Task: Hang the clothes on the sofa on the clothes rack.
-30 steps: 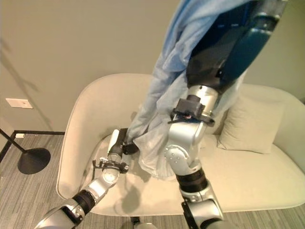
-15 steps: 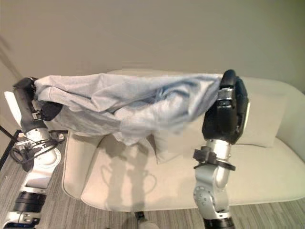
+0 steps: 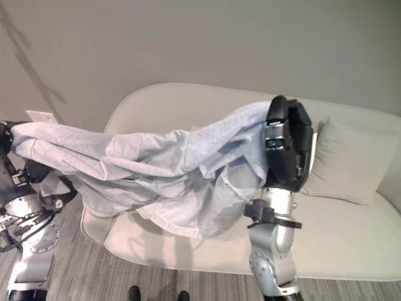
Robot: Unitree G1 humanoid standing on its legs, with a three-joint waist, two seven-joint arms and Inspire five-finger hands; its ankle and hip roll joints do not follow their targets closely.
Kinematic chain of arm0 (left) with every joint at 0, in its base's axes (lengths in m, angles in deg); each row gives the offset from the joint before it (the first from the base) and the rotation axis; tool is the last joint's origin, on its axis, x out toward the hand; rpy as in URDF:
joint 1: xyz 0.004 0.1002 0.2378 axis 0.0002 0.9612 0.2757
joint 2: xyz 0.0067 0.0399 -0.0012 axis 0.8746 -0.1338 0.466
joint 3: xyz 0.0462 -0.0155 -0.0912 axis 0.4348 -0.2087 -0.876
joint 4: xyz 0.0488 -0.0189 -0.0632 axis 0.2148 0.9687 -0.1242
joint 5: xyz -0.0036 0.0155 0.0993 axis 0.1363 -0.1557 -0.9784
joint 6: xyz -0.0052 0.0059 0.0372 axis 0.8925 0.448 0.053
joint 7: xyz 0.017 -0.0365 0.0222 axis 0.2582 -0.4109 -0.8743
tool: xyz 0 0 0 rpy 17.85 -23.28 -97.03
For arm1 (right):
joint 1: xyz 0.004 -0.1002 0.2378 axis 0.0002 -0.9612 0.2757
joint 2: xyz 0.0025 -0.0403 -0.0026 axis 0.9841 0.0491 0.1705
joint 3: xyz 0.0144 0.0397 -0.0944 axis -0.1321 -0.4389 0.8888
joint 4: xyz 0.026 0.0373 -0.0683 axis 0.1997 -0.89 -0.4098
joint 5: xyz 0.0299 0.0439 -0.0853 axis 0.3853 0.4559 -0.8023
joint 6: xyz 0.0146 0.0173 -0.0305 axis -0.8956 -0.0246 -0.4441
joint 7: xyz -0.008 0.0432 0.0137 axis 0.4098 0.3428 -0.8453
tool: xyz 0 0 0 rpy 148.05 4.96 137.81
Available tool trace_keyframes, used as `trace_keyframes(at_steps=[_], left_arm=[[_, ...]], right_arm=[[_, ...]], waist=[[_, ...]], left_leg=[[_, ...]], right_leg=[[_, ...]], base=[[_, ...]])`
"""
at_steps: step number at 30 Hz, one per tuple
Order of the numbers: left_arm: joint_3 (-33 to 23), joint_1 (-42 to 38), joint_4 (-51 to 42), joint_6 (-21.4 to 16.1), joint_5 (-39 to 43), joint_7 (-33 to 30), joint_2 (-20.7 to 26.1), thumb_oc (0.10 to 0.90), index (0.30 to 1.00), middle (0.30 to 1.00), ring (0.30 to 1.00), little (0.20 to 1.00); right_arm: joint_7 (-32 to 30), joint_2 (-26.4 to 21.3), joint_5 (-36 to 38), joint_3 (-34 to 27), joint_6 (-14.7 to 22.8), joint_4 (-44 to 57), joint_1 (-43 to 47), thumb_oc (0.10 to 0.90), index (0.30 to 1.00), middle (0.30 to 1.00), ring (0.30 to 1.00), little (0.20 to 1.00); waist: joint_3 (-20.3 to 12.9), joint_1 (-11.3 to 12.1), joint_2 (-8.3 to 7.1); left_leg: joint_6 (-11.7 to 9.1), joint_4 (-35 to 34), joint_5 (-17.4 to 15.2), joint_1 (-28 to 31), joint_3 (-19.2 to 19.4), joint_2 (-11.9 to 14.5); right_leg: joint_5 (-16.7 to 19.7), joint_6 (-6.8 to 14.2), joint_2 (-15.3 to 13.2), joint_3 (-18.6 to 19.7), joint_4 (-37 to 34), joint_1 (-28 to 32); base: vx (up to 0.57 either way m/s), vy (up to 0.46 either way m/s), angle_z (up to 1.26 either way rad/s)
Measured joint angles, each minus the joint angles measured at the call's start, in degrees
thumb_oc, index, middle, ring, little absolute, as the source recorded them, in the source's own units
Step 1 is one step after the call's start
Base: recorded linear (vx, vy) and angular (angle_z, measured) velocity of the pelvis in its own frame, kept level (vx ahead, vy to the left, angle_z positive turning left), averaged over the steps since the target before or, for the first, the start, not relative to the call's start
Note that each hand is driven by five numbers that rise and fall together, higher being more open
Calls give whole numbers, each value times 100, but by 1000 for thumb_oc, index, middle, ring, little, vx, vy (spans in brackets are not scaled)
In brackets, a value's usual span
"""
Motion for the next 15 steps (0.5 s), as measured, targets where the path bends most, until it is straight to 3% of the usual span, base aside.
trace_keyframes(at_steps=[4,6,7,8,9,10,12,15], left_arm=[[132,-227,-54,0,32,34,-66,400,300,300,300,300],[164,-342,-84,-31,31,40,-63,400,300,300,300,300],[178,-362,-84,-59,35,36,-63,400,300,300,300,300],[256,-519,-103,-75,60,27,0,400,300,300,300,300],[308,-621,-121,-116,55,25,54,400,300,300,300,300],[380,-715,-121,-122,52,19,57,400,300,300,300,300],[610,-846,-115,-210,35,9,56,400,300,300,300,300],[1089,-1289,-65,-273,-37,16,171,400,300,300,300,300]], right_arm=[[-59,-166,-11,-2,-149,-239,49,400,300,300,300,300],[-75,-215,-44,20,-209,-240,53,400,300,300,300,300],[-79,-225,-65,23,-230,-245,52,400,300,300,300,300],[-105,-304,-85,38,-238,-268,73,400,300,300,300,300],[-103,-320,-102,39,-256,-266,92,400,300,300,300,300],[-106,-347,-106,36,-264,-257,108,400,300,300,300,300],[-101,-368,-110,-61,-250,-236,143,400,300,300,300,300],[-247,-319,-105,-303,-177,-245,116,400,300,300,300,300]], waist=[[20,-3,101],[36,43,177],[34,69,203],[37,-44,9],[74,-82,-127],[66,-124,-164],[30,-376,-4],[9,-673,75]], left_leg=[[-100,182,133,-550,-632,-49],[-84,177,142,-607,-681,-76],[-168,162,198,-600,-702,-32],[-544,146,112,-642,-593,-92],[-222,497,-168,-644,-298,75],[-245,735,-309,-510,-68,397],[-324,682,-320,-75,135,999],[-750,523,-234,290,512,1589]], right_leg=[[329,-17,-79,-270,-408,-126],[303,35,-93,-305,-404,-169],[412,-80,-124,-311,-380,-172],[483,-149,-405,-331,-456,-196],[553,-142,-565,-367,-525,-174],[572,-115,-643,-374,-531,-139],[564,28,-746,-507,-528,6],[654,340,-1054,-620,-548,155]], base=[[-240,78,35],[-134,113,17],[-155,248,21],[9,214,36],[6,169,43],[62,238,30],[73,363,35],[44,423,40]])
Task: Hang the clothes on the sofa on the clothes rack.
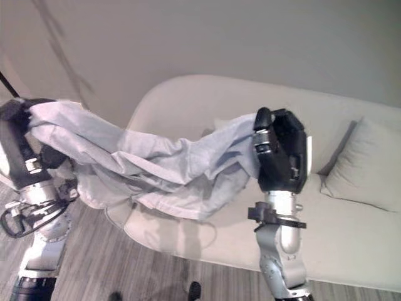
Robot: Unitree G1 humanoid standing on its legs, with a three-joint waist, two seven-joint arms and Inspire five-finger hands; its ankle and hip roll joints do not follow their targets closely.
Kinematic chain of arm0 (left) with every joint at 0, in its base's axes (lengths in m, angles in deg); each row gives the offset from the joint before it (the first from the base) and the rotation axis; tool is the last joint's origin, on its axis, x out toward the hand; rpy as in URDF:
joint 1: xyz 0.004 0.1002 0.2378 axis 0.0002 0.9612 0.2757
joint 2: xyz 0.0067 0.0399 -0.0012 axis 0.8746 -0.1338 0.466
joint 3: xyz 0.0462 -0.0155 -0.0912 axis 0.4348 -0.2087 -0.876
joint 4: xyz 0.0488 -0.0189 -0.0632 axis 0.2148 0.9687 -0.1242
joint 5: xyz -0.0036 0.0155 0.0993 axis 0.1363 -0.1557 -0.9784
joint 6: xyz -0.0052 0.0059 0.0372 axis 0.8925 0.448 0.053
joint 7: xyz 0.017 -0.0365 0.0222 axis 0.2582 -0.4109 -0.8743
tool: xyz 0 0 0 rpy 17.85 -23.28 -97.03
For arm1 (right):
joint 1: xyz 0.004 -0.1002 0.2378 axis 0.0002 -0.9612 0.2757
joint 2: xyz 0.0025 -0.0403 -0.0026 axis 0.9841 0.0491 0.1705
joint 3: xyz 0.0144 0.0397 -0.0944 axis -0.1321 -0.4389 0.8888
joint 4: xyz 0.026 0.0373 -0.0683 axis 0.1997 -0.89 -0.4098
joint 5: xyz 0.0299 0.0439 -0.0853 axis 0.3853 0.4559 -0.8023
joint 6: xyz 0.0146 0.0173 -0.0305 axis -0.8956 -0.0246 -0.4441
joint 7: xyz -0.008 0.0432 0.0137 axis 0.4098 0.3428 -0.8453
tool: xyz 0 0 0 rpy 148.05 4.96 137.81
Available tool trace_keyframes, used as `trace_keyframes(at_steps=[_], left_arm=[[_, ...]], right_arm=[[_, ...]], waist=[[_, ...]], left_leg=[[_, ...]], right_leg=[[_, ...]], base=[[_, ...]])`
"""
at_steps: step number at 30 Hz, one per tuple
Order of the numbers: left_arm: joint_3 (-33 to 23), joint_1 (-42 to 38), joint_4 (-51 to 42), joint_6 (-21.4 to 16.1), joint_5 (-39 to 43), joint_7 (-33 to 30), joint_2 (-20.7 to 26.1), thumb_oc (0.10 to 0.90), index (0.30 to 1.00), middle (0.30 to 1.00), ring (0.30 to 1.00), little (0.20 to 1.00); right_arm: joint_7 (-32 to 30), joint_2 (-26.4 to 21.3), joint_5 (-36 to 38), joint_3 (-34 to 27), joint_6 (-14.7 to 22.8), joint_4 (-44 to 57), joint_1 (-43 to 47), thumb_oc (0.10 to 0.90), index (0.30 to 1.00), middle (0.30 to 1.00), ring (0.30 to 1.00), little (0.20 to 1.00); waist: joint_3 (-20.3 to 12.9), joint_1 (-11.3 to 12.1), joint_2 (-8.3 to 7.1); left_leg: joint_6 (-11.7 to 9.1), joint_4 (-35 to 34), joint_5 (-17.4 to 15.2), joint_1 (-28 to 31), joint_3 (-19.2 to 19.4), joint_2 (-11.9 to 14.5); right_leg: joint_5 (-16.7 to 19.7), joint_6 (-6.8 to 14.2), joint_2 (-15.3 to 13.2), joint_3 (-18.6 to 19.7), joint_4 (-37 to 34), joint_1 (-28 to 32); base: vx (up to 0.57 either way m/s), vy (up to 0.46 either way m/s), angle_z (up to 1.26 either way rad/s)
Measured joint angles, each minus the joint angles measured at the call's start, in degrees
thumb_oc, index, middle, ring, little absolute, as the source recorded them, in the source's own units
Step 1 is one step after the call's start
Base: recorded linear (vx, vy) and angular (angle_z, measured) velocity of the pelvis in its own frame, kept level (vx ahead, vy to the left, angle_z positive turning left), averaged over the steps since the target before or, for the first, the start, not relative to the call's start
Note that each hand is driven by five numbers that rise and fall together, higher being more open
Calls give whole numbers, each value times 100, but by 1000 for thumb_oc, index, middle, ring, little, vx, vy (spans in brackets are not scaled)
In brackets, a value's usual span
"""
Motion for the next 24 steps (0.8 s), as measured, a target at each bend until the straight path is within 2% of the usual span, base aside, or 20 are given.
trace_keyframes(at_steps=[2,3,4,5,7,9,11,12,13,14,15,16,17,18,19,20,21,22,23,24], left_arm=[[263,-306,3,-64,-44,-2,-2,400,300,300,300,300],[436,-452,4,-78,-53,-10,-14,400,300,300,300,300],[543,-481,8,-124,-60,-14,-44,400,300,300,300,300],[599,-464,58,-186,-104,-16,35,400,300,300,300,300],[735,-417,447,-188,-55,-138,93,400,300,300,300,300],[832,-350,644,-172,41,-237,278,400,300,300,300,300],[981,-393,683,-178,-46,-187,504,400,300,300,300,300],[971,-347,615,-180,-142,-187,609,400,300,300,300,300],[894,-333,578,-193,-219,-233,732,400,300,300,300,300],[874,-342,621,-183,-215,-236,804,400,300,300,300,300],[780,-314,627,-180,-214,-312,853,400,300,300,300,300],[736,-317,633,-177,-212,-358,828,400,300,300,300,300],[765,-317,633,-176,-215,-356,771,400,300,300,300,300],[797,-307,640,-182,-214,-352,659,400,300,300,300,300],[820,-280,635,-188,-213,-341,562,400,300,300,300,300],[784,-273,628,-186,-203,-296,551,400,300,300,300,300],[755,-271,627,-180,-193,-253,546,400,300,300,300,300],[724,-269,611,-179,-180,-198,550,400,300,300,300,300],[706,-261,608,-174,-151,-142,390,400,300,300,300,300],[699,-261,607,-171,-155,-8,311,400,300,300,300,300]], right_arm=[[-61,-36,-3,-52,85,7,-6,400,300,300,300,300],[-119,-52,-2,-86,101,-1,-6,400,300,300,300,300],[-123,-99,-24,-38,111,-54,-22,400,300,300,300,300],[-149,314,-86,142,125,-154,-191,400,300,300,300,300],[-91,485,-267,451,36,-280,-679,400,300,300,300,300],[-101,666,-336,520,-36,-274,-810,400,300,300,300,300],[-105,742,-405,384,-50,-73,-884,400,300,300,300,300],[-139,773,-423,356,-41,-89,-773,400,300,300,300,300],[-207,819,-423,443,-78,-149,-551,400,300,300,300,300],[-216,875,-425,553,-81,-215,-487,400,300,300,300,300],[-216,982,-432,777,-84,-216,-371,400,300,300,300,300],[-161,974,-447,849,-91,-214,-284,400,300,300,300,300],[-114,956,-464,827,-88,-215,-289,400,300,300,300,300],[-106,892,-460,798,-87,-238,-294,400,300,300,300,300],[-108,732,-458,762,-82,-251,-313,400,300,300,300,300],[-97,586,-462,755,-83,-249,-328,400,300,300,300,300],[-93,484,-464,754,-81,-232,-365,400,300,300,300,300],[-76,330,-489,747,-71,-227,-400,400,300,300,300,300],[-49,169,-583,713,-60,-217,-345,400,300,300,300,300],[-6,178,-563,700,-60,-276,-356,400,300,300,300,300]], waist=[[-29,-26,134],[-63,-26,275],[-124,-20,426],[-190,-15,8],[-284,26,-256],[-422,144,-453],[-427,162,-476],[-426,191,-482],[-400,255,-445],[-385,210,-434],[-370,287,-488],[-303,295,-510],[-267,141,-459],[-139,39,-272],[-131,9,-176],[-105,48,-151],[-121,27,-176],[-187,-13,-322],[-208,10,-416],[-188,3,-409]], left_leg=[[-143,-343,128,6,-35,153],[40,-414,296,-81,-131,119],[-337,-346,219,-106,-279,112],[-440,-327,231,-86,-323,-305],[-181,95,-125,-397,-587,-654],[-6,499,-365,-649,-652,-910],[491,1118,-730,-1196,-663,-1308],[487,1219,-728,-1267,-574,-1471],[545,1176,-703,-1329,-361,-1473],[643,1162,-648,-1335,-332,-1577],[769,1235,-703,-1370,-155,-1558],[800,1233,-707,-1326,-58,-1612],[915,1163,-665,-1305,-167,-1700],[1016,849,-525,-1139,-306,-1600],[1108,237,-275,-870,-294,-1549],[1030,-55,-112,-718,-285,-1553],[1036,-237,-19,-637,-288,-1571],[1029,-434,61,-553,-290,-1683],[933,-451,83,-531,-234,-1759],[845,-345,9,-522,-250,-1728]], right_leg=[[165,282,-218,-11,-76,-17],[253,505,-260,-39,-140,-12],[316,692,-318,-10,-173,1],[426,781,-710,21,-183,-3],[841,430,-1021,-118,49,-86],[1250,297,-1311,57,74,-115],[1593,-25,-1731,73,210,-294],[2072,18,-1882,135,221,-584],[2382,-216,-1943,172,218,-862],[2087,115,-1799,79,313,-890],[1788,407,-1487,-294,459,-934],[1933,234,-1490,-277,492,-971],[2004,142,-1499,-46,654,-983],[877,534,-1268,538,1196,-1174],[65,685,-584,993,1530,-1301],[-359,718,-263,1030,1966,-1483],[-544,621,26,1052,2164,-1522],[-772,377,403,730,2309,-1529],[-991,-259,670,330,1851,-1292],[-1098,-288,725,394,1821,-1213]], base=[[6,331,23],[58,512,5],[59,516,13],[62,602,19],[1,717,48],[-65,746,42],[-113,358,41],[-117,301,-26],[-74,289,-44],[-67,530,-63],[10,465,-54],[18,331,-34],[40,139,17],[59,100,39],[74,115,13],[54,56,-1],[14,6,6],[200,-123,5],[227,-151,-2],[245,-190,-12]])
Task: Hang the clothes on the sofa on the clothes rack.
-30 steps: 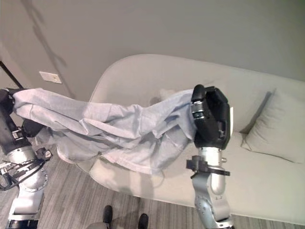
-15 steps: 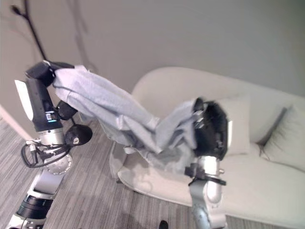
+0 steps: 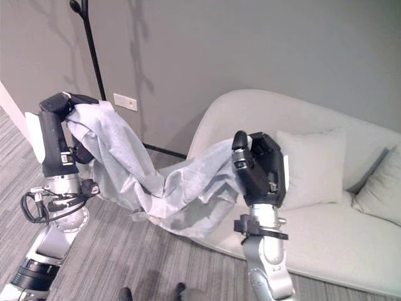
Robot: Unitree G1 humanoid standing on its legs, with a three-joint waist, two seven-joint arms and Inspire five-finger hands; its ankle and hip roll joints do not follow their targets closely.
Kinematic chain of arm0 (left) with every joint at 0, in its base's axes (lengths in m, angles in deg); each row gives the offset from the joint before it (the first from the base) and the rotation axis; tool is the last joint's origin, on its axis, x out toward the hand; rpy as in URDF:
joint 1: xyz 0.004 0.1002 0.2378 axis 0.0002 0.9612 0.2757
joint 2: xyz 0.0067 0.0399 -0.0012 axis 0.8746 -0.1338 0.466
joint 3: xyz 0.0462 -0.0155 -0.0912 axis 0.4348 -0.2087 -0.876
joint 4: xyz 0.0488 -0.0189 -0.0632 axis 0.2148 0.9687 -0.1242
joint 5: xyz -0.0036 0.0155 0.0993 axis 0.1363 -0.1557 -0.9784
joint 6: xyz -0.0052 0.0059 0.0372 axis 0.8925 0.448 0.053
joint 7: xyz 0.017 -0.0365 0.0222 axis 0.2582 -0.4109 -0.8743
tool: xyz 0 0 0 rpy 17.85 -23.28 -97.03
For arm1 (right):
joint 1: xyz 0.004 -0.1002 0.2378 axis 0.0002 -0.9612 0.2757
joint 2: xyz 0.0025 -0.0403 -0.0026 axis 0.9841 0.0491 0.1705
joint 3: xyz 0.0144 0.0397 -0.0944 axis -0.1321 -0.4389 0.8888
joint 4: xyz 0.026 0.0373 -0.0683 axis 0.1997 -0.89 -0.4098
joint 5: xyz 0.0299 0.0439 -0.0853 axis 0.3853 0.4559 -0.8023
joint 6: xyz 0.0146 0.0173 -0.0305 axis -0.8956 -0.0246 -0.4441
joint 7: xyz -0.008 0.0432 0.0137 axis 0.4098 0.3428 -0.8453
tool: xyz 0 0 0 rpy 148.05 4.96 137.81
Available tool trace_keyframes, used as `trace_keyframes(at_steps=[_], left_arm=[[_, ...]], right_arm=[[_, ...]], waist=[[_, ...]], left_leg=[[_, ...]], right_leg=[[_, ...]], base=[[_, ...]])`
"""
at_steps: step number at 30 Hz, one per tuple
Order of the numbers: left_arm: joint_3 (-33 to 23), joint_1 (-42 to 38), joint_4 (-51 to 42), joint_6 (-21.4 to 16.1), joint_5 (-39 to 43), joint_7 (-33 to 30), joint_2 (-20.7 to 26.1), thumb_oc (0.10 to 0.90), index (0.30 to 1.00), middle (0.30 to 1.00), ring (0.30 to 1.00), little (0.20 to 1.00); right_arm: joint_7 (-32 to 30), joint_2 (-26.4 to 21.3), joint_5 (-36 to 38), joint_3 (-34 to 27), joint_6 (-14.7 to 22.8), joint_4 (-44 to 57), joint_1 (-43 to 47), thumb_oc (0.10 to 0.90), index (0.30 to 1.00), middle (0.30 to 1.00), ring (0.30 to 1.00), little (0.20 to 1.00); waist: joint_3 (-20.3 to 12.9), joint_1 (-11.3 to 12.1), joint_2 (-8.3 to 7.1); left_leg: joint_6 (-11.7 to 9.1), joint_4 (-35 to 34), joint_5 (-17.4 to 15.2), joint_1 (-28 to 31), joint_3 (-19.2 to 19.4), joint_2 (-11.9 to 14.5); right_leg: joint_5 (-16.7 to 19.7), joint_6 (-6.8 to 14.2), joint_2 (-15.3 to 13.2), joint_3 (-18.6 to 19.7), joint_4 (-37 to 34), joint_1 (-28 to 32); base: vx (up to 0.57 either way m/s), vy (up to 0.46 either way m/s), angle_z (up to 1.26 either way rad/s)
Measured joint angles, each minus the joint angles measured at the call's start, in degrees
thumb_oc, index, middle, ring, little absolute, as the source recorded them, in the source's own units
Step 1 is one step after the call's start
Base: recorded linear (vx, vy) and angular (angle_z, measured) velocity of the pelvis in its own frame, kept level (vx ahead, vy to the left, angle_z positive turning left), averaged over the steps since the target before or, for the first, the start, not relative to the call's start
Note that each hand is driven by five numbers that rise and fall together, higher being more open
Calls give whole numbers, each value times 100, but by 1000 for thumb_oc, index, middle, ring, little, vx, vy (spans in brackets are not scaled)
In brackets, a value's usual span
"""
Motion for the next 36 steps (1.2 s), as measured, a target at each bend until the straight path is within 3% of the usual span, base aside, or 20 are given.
trace_keyframes(at_steps=[2,4,7,11,13,14,17,19,20,21,24,25,26,27,30,31,33,35,36], left_arm=[[31,49,-2,-1,49,137,-209,400,300,300,300,300],[94,61,-6,1,180,279,-238,400,300,300,300,300],[139,55,5,2,181,295,-292,400,300,300,300,300],[167,79,-94,3,150,304,-335,400,300,300,300,300],[170,35,-93,3,44,304,-331,400,300,300,300,300],[173,-107,29,0,-64,294,-335,400,300,300,300,300],[151,-195,208,5,-64,143,-331,400,300,300,300,300],[155,-361,326,6,-198,-32,-275,400,300,300,300,300],[155,-754,520,18,-431,-226,-118,400,300,300,300,300],[147,-883,539,114,-550,-270,-14,400,300,300,300,300],[149,-1162,542,303,-819,-447,230,400,300,300,300,300],[150,-1280,542,351,-893,-525,287,400,300,300,300,300],[142,-1405,543,373,-969,-615,386,400,300,300,300,300],[-18,-1496,498,368,-1145,-775,455,400,300,300,300,300],[-273,-1468,288,366,-1201,-1068,623,400,300,300,300,300],[-464,-1388,164,368,-1281,-1192,688,400,300,300,300,300],[-645,-1254,5,368,-1423,-1330,673,400,300,300,300,300],[-688,-1078,-212,360,-1552,-1359,550,400,300,300,300,300],[-780,-958,-309,326,-1632,-1371,523,400,300,300,300,300]], right_arm=[[11,-25,20,28,-10,-152,38,400,300,300,300,300],[57,-113,17,22,-4,-119,198,400,300,300,300,300],[49,-196,18,8,-4,-111,215,400,300,300,300,300],[64,-233,20,-12,-5,-25,214,400,300,300,300,300],[70,-308,17,-25,-7,-26,231,400,300,300,300,300],[67,-418,4,-53,-9,-28,234,400,300,300,300,300],[58,-441,-25,-52,-24,-27,251,400,300,300,300,300],[42,-440,-30,-48,-22,-27,312,400,300,300,300,300],[47,-445,-76,-40,-24,-26,488,400,300,300,300,300],[70,-423,-125,-38,-34,-26,523,400,300,300,300,300],[82,-421,-262,-47,-36,30,461,400,300,300,300,300],[100,-421,-279,-47,-46,26,448,400,300,300,300,300],[99,-443,-351,-48,-88,9,499,400,300,300,300,300],[71,-413,-546,-52,-138,-11,621,400,300,300,300,300],[-22,-378,-811,-52,-149,-10,897,400,300,300,300,300],[-76,-302,-934,-54,-144,-11,1094,400,300,300,300,300],[-131,-211,-976,-117,-135,-2,1178,400,300,300,300,300],[-185,-202,-982,-262,-127,15,939,400,300,300,300,300],[-196,-202,-983,-337,-122,10,871,400,300,300,300,300]], waist=[[15,89,-43],[122,208,-199],[138,164,-182],[111,168,-80],[97,159,-33],[99,163,-37],[106,142,-5],[100,75,7],[112,10,-46],[106,-4,-85],[107,-33,-120],[115,-32,-107],[116,-12,-94],[125,35,-51],[160,173,-19],[198,247,29],[282,286,166],[267,270,185],[261,255,201]], left_leg=[[-120,568,-178,-44,47,96],[-190,2571,-347,-798,-13,401],[-202,3311,-397,-1106,-141,652],[-90,1851,-541,-1028,-159,247],[-297,772,-376,-1023,-396,-51],[-413,568,-256,-1297,-395,-19],[-278,489,-168,-1421,-437,233],[-326,468,-105,-1372,-717,279],[-145,558,392,-1278,-593,34],[203,614,513,-1220,-507,-143],[530,700,332,-1029,-355,-551],[584,704,246,-999,-375,-638],[696,772,97,-994,-340,-670],[764,734,25,-887,-238,-725],[912,680,-174,-686,50,-738],[972,639,-224,-595,207,-704],[964,393,-218,-301,258,-687],[881,188,-159,-60,193,-693],[841,90,-184,6,85,-719]], right_leg=[[79,-131,119,207,-214,254],[176,-322,183,261,-437,560],[149,-458,273,239,-757,920],[285,-457,268,247,-1178,1212],[297,-443,241,234,-1328,1303],[277,-411,227,202,-1408,1349],[176,-254,188,288,-1621,1726],[29,-72,57,386,-1695,1966],[-90,123,-274,511,-1696,2070],[-110,186,-419,592,-1672,2116],[-178,334,-909,643,-1251,2062],[-159,391,-934,722,-1150,1981],[65,559,-938,781,-1032,1940],[-19,698,-1080,795,-455,1648],[197,792,-1231,870,292,1178],[154,756,-1352,617,700,861],[14,779,-1320,249,1082,636],[-222,852,-935,534,996,638],[-406,765,-637,675,947,502]], base=[[62,-101,-24],[109,-67,-36],[145,33,1],[184,142,-2],[122,88,0],[200,99,4],[311,135,-14],[493,242,-24],[583,329,-35],[575,358,-28],[305,256,-3],[387,355,-4],[252,250,-20],[233,229,-31],[147,179,-54],[112,115,-86],[103,42,-43],[141,10,13],[139,-29,42]])
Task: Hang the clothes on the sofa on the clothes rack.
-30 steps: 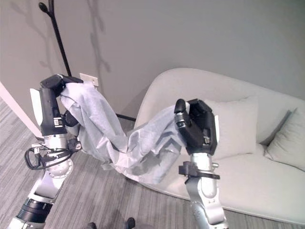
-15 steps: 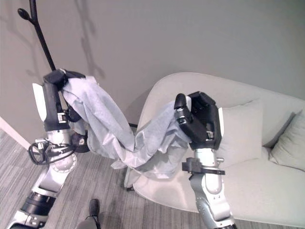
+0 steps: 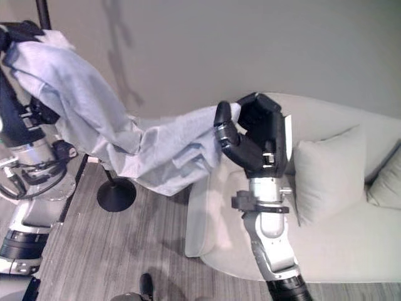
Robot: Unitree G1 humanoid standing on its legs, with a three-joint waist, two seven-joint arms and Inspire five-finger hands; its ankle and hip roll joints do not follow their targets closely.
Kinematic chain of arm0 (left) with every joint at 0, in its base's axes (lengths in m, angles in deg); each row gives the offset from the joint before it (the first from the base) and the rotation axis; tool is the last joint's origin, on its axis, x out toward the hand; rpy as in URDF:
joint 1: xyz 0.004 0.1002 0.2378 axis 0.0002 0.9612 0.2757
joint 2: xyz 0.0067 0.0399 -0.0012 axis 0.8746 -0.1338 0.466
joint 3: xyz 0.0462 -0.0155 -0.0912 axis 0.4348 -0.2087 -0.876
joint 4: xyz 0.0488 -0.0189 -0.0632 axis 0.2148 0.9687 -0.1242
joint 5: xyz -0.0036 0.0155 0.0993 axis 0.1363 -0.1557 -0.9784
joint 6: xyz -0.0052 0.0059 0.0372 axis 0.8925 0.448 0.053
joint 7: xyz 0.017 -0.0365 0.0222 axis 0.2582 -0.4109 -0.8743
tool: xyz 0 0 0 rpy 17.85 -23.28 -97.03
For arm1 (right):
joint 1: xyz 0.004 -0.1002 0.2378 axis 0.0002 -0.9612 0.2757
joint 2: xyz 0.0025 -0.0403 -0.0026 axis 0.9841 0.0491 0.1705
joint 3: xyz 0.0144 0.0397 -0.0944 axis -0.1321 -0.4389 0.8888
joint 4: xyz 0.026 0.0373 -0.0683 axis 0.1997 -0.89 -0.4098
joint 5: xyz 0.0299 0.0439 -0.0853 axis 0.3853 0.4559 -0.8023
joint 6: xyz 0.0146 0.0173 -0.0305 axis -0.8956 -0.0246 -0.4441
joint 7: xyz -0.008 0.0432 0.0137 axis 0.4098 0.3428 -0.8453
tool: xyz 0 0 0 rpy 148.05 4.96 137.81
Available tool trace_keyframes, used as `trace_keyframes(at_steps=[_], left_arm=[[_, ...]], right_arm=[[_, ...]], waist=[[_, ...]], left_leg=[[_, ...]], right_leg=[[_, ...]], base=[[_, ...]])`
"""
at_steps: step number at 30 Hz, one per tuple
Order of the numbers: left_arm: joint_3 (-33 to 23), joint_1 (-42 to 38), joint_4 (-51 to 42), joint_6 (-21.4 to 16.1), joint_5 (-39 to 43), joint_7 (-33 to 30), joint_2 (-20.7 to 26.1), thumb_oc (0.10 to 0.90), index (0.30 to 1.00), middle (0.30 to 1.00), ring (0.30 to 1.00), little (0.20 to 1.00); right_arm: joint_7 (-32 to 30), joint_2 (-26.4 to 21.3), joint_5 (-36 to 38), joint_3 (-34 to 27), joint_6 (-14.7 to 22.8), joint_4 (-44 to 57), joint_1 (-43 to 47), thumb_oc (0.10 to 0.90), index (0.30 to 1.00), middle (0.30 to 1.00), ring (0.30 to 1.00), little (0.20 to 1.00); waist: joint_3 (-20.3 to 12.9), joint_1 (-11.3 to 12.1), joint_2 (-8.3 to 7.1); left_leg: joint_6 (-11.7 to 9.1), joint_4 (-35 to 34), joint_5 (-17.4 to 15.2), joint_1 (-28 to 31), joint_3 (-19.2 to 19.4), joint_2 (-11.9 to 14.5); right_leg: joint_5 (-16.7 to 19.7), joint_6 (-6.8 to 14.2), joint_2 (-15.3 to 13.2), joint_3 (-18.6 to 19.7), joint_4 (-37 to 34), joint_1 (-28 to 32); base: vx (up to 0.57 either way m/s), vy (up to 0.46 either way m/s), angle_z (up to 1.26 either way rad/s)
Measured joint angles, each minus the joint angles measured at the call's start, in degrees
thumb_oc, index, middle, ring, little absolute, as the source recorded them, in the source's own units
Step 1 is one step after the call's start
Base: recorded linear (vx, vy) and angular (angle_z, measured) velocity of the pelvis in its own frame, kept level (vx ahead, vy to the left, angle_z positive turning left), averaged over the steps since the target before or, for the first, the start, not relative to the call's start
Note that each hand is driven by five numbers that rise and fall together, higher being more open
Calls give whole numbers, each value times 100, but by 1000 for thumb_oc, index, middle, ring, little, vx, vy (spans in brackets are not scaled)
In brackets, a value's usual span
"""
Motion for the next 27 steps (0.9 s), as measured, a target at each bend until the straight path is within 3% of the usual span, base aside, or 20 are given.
trace_keyframes(at_steps=[1,2,3,4,7,9,10,12,14,17,18,19,20,23,25,26,27], left_arm=[[-182,243,-162,-38,-57,1,-12,400,300,300,300,300],[-248,297,-170,-21,-63,13,-11,400,300,300,300,300],[-454,468,-174,65,-50,22,2,400,300,300,300,300],[-574,571,-177,97,-63,19,-12,400,300,300,300,300],[-744,831,-279,133,-209,44,-14,400,300,300,300,300],[-790,894,-392,128,-461,48,9,400,300,300,300,300],[-794,884,-417,119,-478,18,21,400,300,300,300,300],[-800,677,-409,148,-680,-35,250,400,300,300,300,300],[-851,632,-592,221,-909,-203,408,400,300,300,300,300],[-838,576,-688,286,-1133,-224,423,400,300,300,300,300],[-803,532,-688,287,-1182,-222,431,400,300,300,300,300],[-672,491,-681,297,-1222,-221,451,400,300,300,300,300],[-623,464,-643,298,-1327,-224,476,400,300,300,300,300],[-414,306,-389,424,-1374,-235,559,400,300,300,300,300],[-350,156,55,590,-1402,-258,709,400,300,300,300,300],[-347,145,289,669,-1420,-272,933,400,300,300,300,300],[-350,158,391,684,-1491,-277,1067,400,300,300,300,300]], right_arm=[[-17,-6,-24,-134,53,1,-128,400,300,300,300,300],[-78,-7,-35,-237,67,2,-209,400,300,300,300,300],[-167,-16,-32,-265,55,-10,-220,400,300,300,300,300],[-145,-35,-40,-281,60,-3,-214,400,300,300,300,300],[-125,-137,-49,-282,50,-1,-237,400,300,300,300,300],[-121,-571,-203,-385,49,-1,-234,400,300,300,300,300],[-118,-638,-260,-427,54,2,-196,400,300,300,300,300],[-146,-668,-429,-541,71,6,-177,400,300,300,300,300],[-151,-654,-566,-665,80,15,-26,400,300,300,300,300],[-154,-667,-711,-709,80,16,-14,400,300,300,300,300],[-155,-677,-753,-731,80,16,-13,400,300,300,300,300],[-158,-693,-818,-766,90,17,-51,400,300,300,300,300],[-160,-635,-835,-752,97,25,-101,400,300,300,300,300],[-173,-650,-885,-723,131,25,-43,400,300,300,300,300],[-252,-760,-934,-706,139,24,53,400,300,300,300,300],[-329,-794,-989,-702,140,13,117,400,300,300,300,300],[-382,-855,-1044,-706,139,9,161,400,300,300,300,300]], waist=[[0,-111,45],[1,-156,45],[-38,-138,-16],[-40,-126,-8],[-35,70,-6],[-29,64,-124],[-36,77,-153],[-126,-186,-196],[-136,-99,-199],[-184,-163,-111],[-216,-238,-51],[-316,-287,137],[-341,-346,61],[-397,-387,-26],[-397,-297,-27],[-312,-235,-207],[-302,-161,-201]], left_leg=[[-118,-192,94,69,-203,14],[-170,-222,148,72,-237,30],[-171,-182,154,102,-278,-73],[-231,-122,112,122,-376,-119],[-301,256,68,86,-426,-86],[-720,1520,-81,-520,-318,-103],[-828,1818,-209,-656,-142,-12],[-982,1829,-420,-669,1455,972],[-1230,758,-259,-395,1242,1349],[-1427,-41,-10,-88,930,1333],[-1351,-122,187,-72,931,1362],[-1187,-174,679,39,873,1400],[-1084,-268,759,70,854,1321],[-953,-303,713,70,755,1054],[-883,-247,660,33,618,912],[-1017,647,219,-485,328,942],[-1139,626,154,-602,95,1081]], right_leg=[[-268,-98,571,312,-142,-150],[-322,-218,813,384,-294,-261],[-33,-634,949,171,-957,-310],[338,-986,973,188,-1101,-248],[569,-1057,952,190,-1538,104],[711,-1186,724,-129,-1972,475],[764,-1213,650,-252,-2111,592],[800,-1274,725,-712,-2454,869],[836,-1232,759,-560,-2526,883],[830,-1177,765,-593,-2589,967],[805,-1131,799,-615,-2588,976],[756,-1015,916,-585,-2590,989],[782,-927,827,-607,-2589,999],[808,-747,578,-719,-2730,1093],[844,-668,425,-749,-2936,1230],[896,-676,214,-731,-2991,1261],[862,-647,213,-639,-3012,1278]], base=[[98,-30,53],[113,-106,66],[94,-124,49],[81,-128,41],[0,-80,10],[27,-30,66],[79,-15,83],[85,16,101],[129,42,9],[67,25,-15],[89,48,-2],[84,75,2],[88,88,6],[67,119,23],[231,269,22],[319,319,6],[385,370,-15]])
